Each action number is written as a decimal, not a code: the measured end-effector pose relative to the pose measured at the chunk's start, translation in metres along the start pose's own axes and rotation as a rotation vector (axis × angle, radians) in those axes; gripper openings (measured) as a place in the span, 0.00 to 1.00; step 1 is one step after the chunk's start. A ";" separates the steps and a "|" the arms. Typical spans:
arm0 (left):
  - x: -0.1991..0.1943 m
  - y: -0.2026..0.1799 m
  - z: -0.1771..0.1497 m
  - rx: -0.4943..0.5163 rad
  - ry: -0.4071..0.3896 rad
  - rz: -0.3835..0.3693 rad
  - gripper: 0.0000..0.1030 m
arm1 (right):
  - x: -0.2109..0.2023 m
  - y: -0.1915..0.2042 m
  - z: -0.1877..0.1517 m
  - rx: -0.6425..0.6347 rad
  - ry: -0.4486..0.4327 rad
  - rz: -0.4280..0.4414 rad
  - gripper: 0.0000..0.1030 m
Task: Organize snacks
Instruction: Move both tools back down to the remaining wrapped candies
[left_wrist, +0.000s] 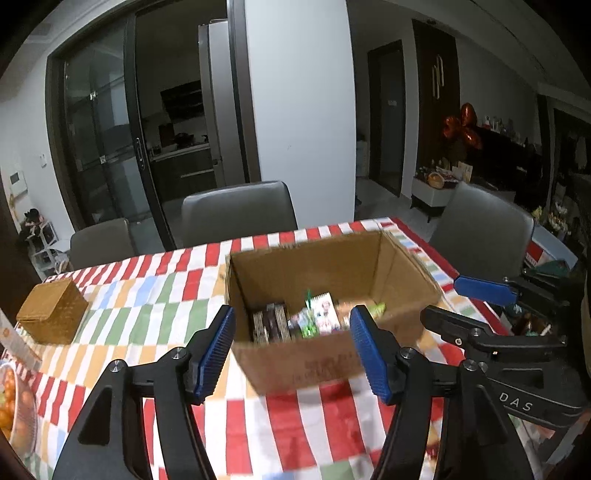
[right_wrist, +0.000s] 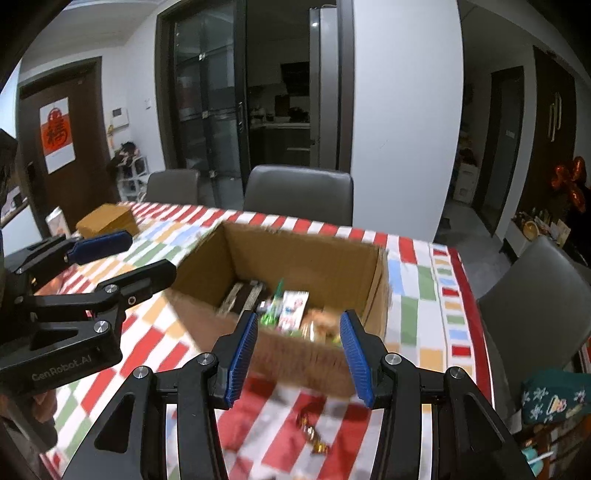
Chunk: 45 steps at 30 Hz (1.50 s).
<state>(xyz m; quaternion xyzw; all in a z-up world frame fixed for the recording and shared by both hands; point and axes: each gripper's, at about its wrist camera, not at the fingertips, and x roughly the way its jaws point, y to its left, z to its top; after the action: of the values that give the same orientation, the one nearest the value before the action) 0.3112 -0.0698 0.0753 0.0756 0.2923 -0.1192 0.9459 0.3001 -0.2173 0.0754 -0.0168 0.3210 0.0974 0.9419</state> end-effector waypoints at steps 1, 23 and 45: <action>-0.003 -0.003 -0.005 0.004 0.005 0.007 0.63 | -0.004 0.002 -0.006 -0.007 0.006 -0.001 0.46; -0.013 -0.041 -0.118 -0.041 0.251 -0.027 0.64 | -0.007 0.014 -0.123 -0.067 0.255 0.075 0.46; 0.037 -0.050 -0.158 -0.067 0.417 -0.063 0.64 | 0.054 0.013 -0.167 -0.136 0.439 0.093 0.35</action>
<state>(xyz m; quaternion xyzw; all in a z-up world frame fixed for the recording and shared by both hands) 0.2433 -0.0909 -0.0788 0.0581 0.4875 -0.1205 0.8628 0.2386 -0.2113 -0.0894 -0.0862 0.5113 0.1561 0.8407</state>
